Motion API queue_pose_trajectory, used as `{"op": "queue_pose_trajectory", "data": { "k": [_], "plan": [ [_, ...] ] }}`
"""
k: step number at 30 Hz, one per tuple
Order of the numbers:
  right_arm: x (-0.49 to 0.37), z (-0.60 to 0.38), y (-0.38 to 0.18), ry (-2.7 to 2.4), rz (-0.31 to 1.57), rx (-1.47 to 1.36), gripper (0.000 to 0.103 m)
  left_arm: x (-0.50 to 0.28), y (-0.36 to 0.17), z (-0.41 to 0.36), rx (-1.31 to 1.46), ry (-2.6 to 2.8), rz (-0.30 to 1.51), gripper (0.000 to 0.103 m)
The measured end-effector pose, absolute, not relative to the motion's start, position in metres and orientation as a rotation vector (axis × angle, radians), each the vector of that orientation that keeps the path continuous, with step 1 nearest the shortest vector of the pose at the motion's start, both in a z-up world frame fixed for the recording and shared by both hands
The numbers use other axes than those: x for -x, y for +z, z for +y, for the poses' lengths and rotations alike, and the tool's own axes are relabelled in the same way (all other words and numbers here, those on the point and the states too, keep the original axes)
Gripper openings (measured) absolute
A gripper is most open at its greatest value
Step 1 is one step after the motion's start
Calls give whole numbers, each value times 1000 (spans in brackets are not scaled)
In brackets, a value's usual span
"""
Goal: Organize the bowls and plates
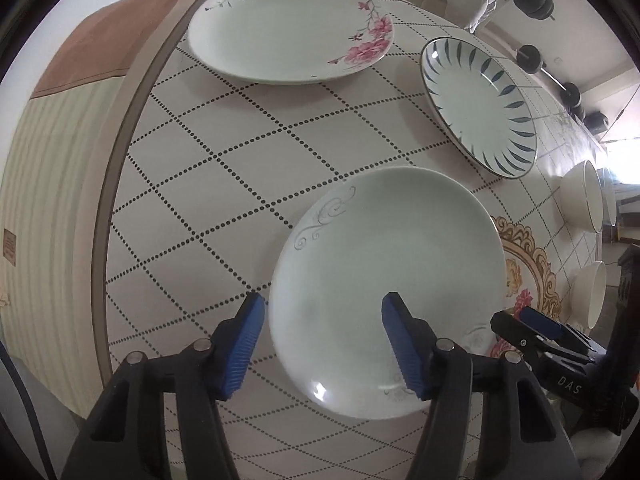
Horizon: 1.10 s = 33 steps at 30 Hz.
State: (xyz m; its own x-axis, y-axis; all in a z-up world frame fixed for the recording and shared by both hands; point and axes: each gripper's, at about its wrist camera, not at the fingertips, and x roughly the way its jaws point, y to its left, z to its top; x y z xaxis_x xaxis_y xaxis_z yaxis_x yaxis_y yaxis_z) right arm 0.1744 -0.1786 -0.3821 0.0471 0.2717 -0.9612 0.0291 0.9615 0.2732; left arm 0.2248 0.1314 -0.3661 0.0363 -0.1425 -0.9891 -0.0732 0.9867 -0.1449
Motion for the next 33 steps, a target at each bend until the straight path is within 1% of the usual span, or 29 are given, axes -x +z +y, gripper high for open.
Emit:
{"op": "queue_pose_trajectory", "data": {
  "k": [1, 6, 8, 9, 10, 11, 12, 13, 14, 16, 19, 27, 33],
  "plan": [
    [-182, -177, -389, 193, 1532, -272, 81, -229, -371, 135, 181, -59, 1546, 55],
    [-204, -178, -412, 202, 1591, -389, 64, -245, -395, 150, 221, -125, 1602, 55],
    [-207, -177, -418, 212, 1615, -408, 50, -247, -402, 152, 223, -155, 1623, 54],
    [-208, -176, -419, 221, 1622, -419, 46, -248, -406, 151, 226, -175, 1635, 53],
    [-209, -175, -422, 228, 1630, -427, 39, -249, -409, 150, 232, -191, 1645, 47],
    [-210, -175, -422, 228, 1629, -427, 36, -249, -413, 150, 242, -203, 1655, 44],
    [-211, -174, -423, 235, 1628, -427, 32, -249, -417, 150, 252, -208, 1665, 39],
    [-211, -174, -425, 248, 1638, -436, 23, -248, -420, 151, 251, -200, 1668, 36],
    [-212, -172, -427, 258, 1653, -445, 20, -248, -422, 150, 243, -194, 1666, 35],
    [-211, -167, -430, 272, 1658, -454, 19, -246, -423, 150, 229, -178, 1655, 28],
    [-216, -155, -434, 280, 1654, -442, 19, -243, -421, 153, 218, -160, 1644, 23],
    [-214, -162, -427, 277, 1618, -440, 17, -243, -411, 140, 176, -171, 1619, 21],
    [-215, -200, -410, 249, 1581, -425, 16, -251, -399, 108, 144, -227, 1600, 22]
  ]
}}
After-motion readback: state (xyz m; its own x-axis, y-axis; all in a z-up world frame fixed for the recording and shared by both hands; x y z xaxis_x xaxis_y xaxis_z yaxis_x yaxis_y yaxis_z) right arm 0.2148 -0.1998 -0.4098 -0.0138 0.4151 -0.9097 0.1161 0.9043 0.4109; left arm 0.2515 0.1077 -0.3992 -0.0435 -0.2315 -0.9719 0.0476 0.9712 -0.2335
